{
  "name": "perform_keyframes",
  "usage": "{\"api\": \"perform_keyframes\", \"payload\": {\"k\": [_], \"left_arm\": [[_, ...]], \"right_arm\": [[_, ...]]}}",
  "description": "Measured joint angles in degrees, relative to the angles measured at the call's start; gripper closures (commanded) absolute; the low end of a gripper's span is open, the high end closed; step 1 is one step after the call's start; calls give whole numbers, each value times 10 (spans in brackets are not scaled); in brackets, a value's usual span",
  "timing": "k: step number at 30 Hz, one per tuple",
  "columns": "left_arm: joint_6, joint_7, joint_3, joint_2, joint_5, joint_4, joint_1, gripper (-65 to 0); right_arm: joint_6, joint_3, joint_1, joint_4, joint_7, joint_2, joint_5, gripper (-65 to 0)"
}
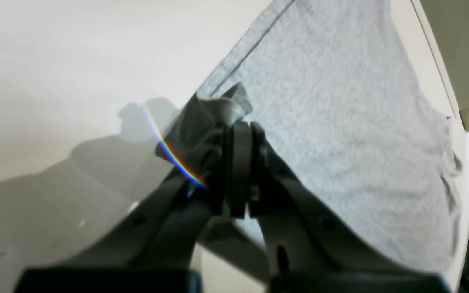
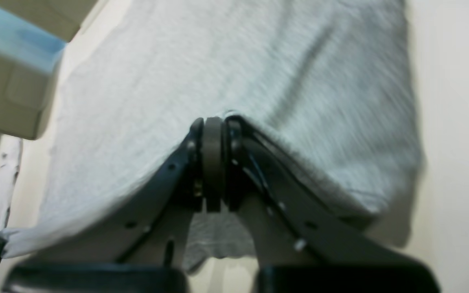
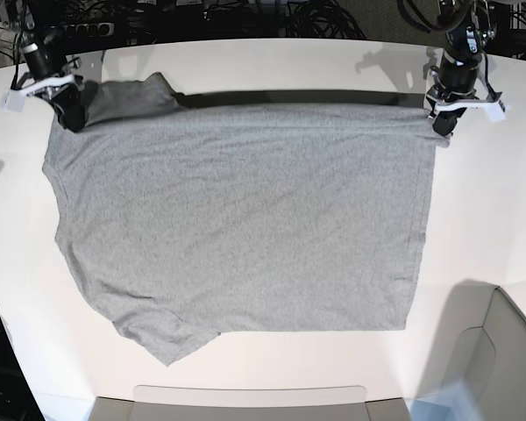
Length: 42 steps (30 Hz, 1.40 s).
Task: Fold the T-shirt properly
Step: 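Lift the shoulder edge with both grippers and pull it toward the hem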
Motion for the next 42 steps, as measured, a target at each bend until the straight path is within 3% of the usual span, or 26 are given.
{"api": "perform_keyframes", "payload": {"k": [2,5,14,20,31,33,42], "left_arm": [[7,33,-1,1,3,-4,-32,0],[22,48,-1,0,3,-8,-80,0],[46,60,0,1,3,-56,-134,0],[44,60,0,1,3,-107,-175,0],[41,61,0,2,3,-144,-235,0],[42,82,0,2,4,-171,-254,0],[43,89,1,3,6,-239,-319,0]], "right_arm": [[0,4,22,-5,-19,1,-2,0],[-3,2,61,-15,-64,-4,-51,0],[0,43,195,-19,-196,-103,-252,0],[8,57,270,-19,-252,-130,-342,0],[9,48,358,-95,-275,-130,-391,0],[9,30,371,-110,-274,-129,-406,0],[10,17,416,-170,-274,-132,-410,0]]}}
